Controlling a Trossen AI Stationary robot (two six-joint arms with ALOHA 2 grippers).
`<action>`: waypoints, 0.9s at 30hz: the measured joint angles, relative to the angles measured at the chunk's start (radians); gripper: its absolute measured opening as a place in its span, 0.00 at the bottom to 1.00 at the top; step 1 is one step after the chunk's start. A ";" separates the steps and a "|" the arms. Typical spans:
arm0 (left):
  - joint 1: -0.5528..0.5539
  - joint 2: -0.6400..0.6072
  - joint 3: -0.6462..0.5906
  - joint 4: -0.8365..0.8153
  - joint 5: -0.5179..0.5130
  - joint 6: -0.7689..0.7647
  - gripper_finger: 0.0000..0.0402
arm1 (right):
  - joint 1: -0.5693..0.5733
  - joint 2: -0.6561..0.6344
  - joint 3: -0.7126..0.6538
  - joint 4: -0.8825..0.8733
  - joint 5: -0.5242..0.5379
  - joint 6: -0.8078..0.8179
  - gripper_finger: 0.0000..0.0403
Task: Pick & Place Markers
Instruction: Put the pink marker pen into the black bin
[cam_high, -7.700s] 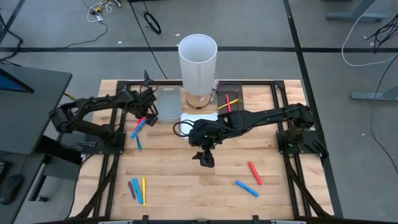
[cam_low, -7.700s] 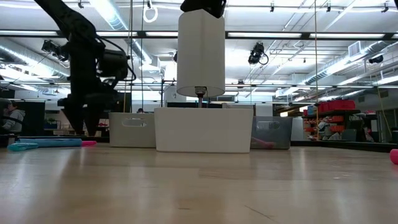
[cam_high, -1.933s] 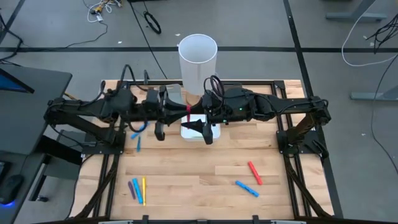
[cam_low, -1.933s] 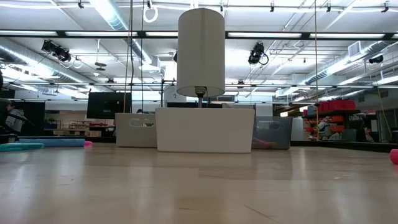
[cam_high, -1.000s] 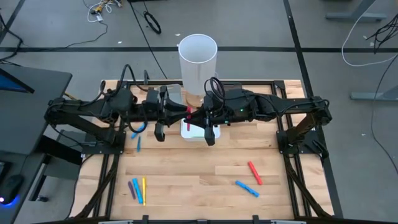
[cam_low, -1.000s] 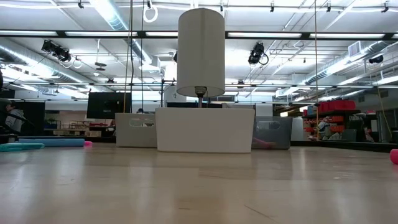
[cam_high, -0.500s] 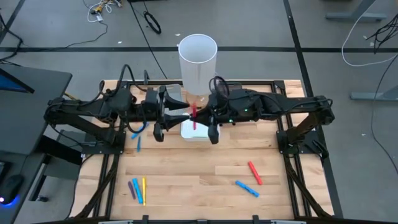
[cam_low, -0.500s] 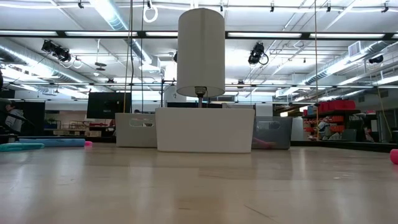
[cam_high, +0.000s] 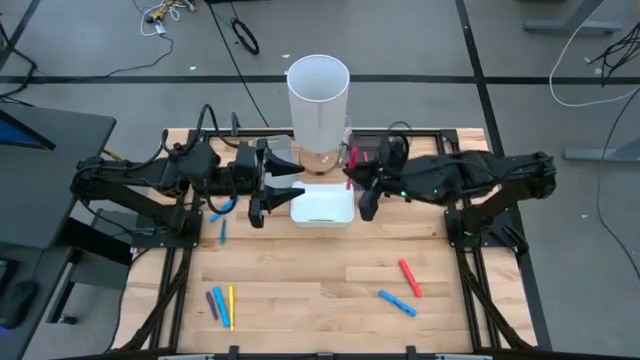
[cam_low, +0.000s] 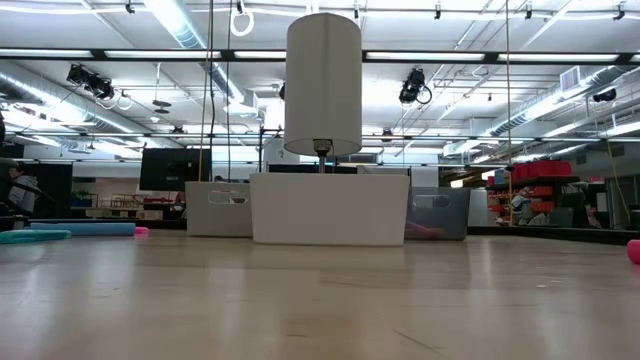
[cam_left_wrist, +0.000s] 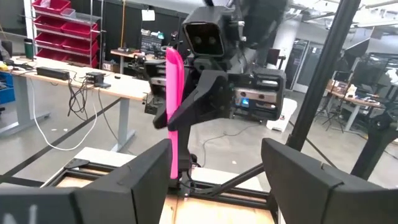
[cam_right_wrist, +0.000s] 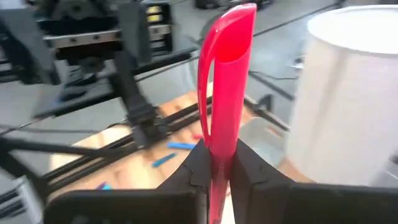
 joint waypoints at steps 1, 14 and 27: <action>0.000 0.000 0.000 0.000 0.000 0.000 0.63 | 0.011 0.000 0.000 -0.015 0.038 0.020 0.05; 0.000 0.000 0.000 -0.001 0.000 -0.001 0.63 | 0.138 -0.003 0.000 -0.295 0.430 0.409 0.05; 0.000 0.000 0.000 -0.001 0.000 -0.007 0.63 | -0.081 -0.028 0.000 -0.358 0.348 0.394 0.05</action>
